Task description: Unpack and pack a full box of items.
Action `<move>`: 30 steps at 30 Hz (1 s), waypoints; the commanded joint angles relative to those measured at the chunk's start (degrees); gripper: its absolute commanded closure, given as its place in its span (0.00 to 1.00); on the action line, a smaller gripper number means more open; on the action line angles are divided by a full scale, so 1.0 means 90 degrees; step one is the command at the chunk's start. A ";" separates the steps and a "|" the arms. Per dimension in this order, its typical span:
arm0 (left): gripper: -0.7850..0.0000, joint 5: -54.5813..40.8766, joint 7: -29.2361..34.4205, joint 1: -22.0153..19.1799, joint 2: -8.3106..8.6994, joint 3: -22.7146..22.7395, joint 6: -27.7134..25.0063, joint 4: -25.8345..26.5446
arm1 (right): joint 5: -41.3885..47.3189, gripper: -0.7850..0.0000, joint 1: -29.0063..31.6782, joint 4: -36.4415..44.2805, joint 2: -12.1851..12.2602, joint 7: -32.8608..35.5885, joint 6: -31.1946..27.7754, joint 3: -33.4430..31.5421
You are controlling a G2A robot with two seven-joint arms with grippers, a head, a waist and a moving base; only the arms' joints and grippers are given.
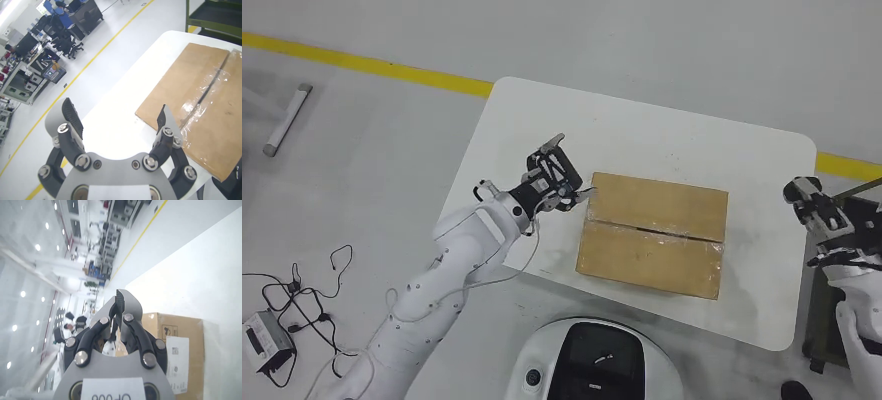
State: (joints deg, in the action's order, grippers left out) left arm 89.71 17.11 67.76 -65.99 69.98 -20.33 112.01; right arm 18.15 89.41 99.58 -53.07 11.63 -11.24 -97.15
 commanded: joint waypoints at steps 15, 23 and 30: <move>0.00 -0.0493 0.0167 0.0182 -0.0054 0.0217 0.0719 0.0214 | 0.0358 0.19 0.0967 0.1125 -0.0229 -0.2434 0.0824 -0.0058; 0.00 -0.0493 0.0167 0.0182 -0.0054 0.0217 0.0719 0.0214 | 0.0358 0.57 0.0967 0.1125 -0.0229 -0.2434 0.0824 -0.0058; 0.00 -0.0493 0.0167 0.0182 -0.0054 0.0217 0.0719 0.0214 | 0.0358 0.20 0.0967 0.1125 -0.0229 -0.2434 0.0824 -0.0058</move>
State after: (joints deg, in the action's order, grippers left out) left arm 85.27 18.62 69.39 -66.47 71.93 -13.86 113.94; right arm 21.37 98.11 109.70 -55.14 -10.27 -3.83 -97.67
